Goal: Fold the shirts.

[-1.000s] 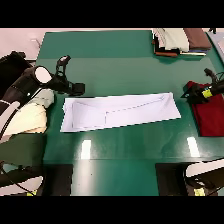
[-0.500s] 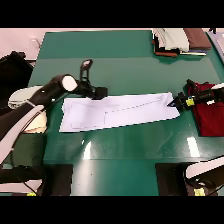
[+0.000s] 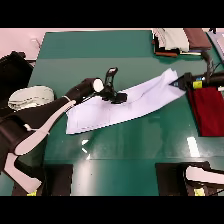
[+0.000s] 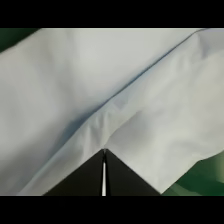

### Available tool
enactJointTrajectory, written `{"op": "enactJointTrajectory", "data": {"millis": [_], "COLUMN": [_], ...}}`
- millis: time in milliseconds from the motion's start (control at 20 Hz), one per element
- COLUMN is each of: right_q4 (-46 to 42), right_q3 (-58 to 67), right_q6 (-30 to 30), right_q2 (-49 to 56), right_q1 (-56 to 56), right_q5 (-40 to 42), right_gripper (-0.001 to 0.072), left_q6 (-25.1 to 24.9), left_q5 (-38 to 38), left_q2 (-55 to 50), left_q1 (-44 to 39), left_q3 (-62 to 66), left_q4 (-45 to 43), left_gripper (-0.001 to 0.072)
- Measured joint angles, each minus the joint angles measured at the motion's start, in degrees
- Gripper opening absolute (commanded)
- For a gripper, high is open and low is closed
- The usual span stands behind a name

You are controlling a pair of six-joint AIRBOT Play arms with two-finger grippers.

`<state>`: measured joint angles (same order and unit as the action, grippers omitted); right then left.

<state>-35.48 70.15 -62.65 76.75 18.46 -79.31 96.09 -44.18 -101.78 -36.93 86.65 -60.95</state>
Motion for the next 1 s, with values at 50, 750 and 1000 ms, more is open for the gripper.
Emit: {"op": "enactJointTrajectory", "data": {"millis": [50,750,1000], "right_q4": [0.17,1.33,1.6], "right_q3": [1.46,14.97,16.09], "right_q6": [-0.92,-11.21,-11.39], "right_q2": [-1.57,-5.84,1.6], "right_q1": [-1.57,-29.49,-48.22], "right_q5": [-0.24,7.89,20.81], "right_gripper": [0.0018,0.0019,0.0343], "left_q6": [-0.13,-0.46,-0.5], "left_q5": [-0.39,-6.21,-9.16], "left_q2": [-0.94,3.67,18.01], "left_q1": [-0.26,6.45,18.21], "left_q3": [0.87,3.39,3.45], "left_q4": [0.0,-5.6,-13.88], "left_gripper": [0.0023,0.0023,0.0023]}}
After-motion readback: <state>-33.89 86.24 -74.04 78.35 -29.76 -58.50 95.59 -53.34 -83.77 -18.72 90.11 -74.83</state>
